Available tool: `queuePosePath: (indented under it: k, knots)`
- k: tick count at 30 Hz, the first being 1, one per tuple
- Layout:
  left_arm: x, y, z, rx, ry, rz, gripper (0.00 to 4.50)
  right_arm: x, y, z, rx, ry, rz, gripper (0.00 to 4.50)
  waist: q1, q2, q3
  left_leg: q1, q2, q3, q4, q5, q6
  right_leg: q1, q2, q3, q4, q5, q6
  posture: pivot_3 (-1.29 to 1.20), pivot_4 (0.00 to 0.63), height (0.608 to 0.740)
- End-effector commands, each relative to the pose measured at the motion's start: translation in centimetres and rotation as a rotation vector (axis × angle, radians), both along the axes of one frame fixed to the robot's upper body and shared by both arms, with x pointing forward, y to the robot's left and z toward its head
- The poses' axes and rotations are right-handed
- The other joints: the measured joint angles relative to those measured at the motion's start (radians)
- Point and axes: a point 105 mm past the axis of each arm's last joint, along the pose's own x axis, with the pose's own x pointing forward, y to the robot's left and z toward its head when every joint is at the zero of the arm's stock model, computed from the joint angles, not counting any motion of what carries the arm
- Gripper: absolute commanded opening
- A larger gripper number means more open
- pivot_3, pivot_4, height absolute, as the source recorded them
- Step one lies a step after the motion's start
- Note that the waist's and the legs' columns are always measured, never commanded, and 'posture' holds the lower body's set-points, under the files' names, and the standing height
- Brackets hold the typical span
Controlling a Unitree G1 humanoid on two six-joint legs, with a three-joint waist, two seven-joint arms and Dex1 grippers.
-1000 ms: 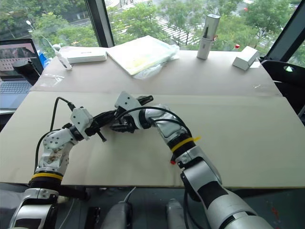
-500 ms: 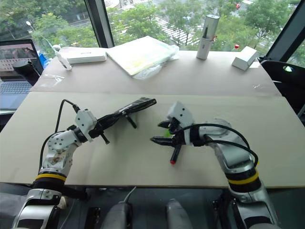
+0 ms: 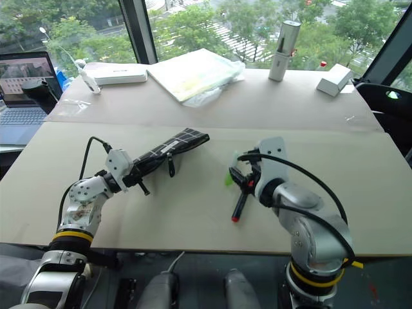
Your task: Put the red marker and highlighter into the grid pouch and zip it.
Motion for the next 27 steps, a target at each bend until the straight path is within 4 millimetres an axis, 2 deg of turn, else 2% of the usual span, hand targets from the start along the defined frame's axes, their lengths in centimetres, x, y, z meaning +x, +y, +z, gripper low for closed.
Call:
queuePosePath:
  k: [1,4,13,27]
  knots:
    - [0.1,-0.1,0.9,-0.006,-0.046,-0.012,0.00,-1.4,0.0,-0.7,-0.024,0.016,-0.013,3.48,-0.002,0.000,0.000,0.000,0.000,0.000,0.000,0.000,0.000,0.000,0.000,0.000,0.000,0.000,0.000,0.00,0.150,0.738]
    - [0.1,-0.2,0.7,-0.008,-0.043,-0.013,0.00,-1.9,0.3,-1.9,-0.009,0.063,-0.018,3.48,-0.005,0.000,0.000,0.000,0.000,0.000,0.000,0.000,0.000,0.000,0.000,0.000,0.000,0.000,0.000,0.00,0.150,0.738]
    - [0.0,0.1,0.8,-0.010,-0.049,0.000,0.00,-1.4,0.8,-3.4,0.034,0.139,-0.038,3.48,-0.005,0.000,0.000,0.000,0.000,-0.001,0.000,0.000,0.000,0.000,0.000,0.000,0.000,0.000,0.000,0.00,0.150,0.738]
    - [-0.4,0.5,1.4,-0.013,-0.074,0.026,0.00,-1.2,-0.9,-5.6,-0.066,0.193,-0.078,3.48,-0.005,-0.001,-0.001,0.000,0.000,-0.001,0.000,0.000,0.000,0.001,0.000,0.000,0.000,-0.002,0.003,0.00,0.150,0.738]
